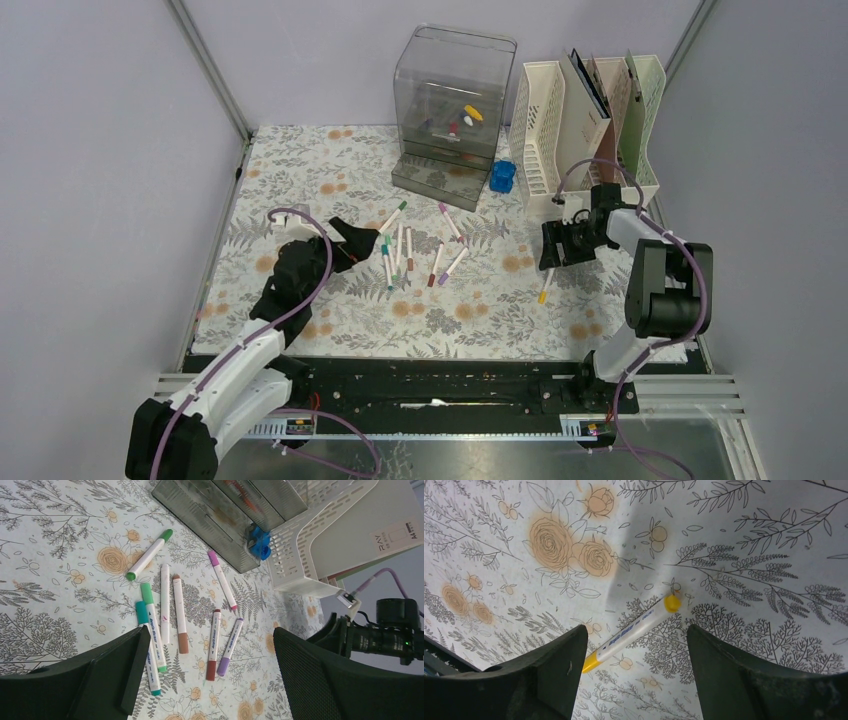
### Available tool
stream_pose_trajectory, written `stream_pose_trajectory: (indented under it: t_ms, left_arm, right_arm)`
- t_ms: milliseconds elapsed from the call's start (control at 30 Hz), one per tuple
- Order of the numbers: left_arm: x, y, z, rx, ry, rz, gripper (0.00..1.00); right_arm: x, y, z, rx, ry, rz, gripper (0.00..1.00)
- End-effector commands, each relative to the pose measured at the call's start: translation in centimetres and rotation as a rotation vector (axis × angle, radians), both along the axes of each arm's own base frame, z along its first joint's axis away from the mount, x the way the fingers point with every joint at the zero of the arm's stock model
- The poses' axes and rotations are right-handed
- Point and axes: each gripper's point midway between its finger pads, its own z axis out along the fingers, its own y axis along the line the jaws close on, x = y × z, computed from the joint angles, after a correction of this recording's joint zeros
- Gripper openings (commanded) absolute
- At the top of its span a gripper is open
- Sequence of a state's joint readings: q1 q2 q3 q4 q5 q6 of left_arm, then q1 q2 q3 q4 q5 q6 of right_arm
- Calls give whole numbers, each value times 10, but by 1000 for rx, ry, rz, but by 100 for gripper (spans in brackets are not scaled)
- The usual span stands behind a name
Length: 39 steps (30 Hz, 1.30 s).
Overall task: Organize the desk
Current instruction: Pick up the stationery from the center of the board.
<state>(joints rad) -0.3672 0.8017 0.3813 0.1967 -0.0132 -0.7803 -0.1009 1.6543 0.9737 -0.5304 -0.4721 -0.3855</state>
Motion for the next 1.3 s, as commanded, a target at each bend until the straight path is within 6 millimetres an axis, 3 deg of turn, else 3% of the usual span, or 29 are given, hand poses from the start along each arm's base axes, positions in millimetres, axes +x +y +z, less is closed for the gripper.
stream_pose_trajectory:
  t_ms: [0, 367, 733, 933, 1133, 1267]
  left_arm:
    - [2, -7, 11, -32, -48, -32, 99]
    - [6, -14, 14, -46, -53, -61, 99]
    - [2, -34, 23, -76, -83, -176, 99]
    - [1, -50, 30, -85, -82, -266, 99]
    - [-6, -68, 20, -50, -33, -360, 99]
    - [-9, -89, -4, 81, 67, -387, 99]
  right_arm:
    - [10, -1, -1, -1, 2, -5, 79]
    - [2, 9, -3, 0, 10, 27, 79]
    - [8, 9, 24, -8, -84, 27, 79]
    - [15, 8, 54, -16, -189, 27, 79]
    - [30, 7, 75, -22, -258, 27, 79]
    - [36, 8, 86, -24, -289, 31, 79]
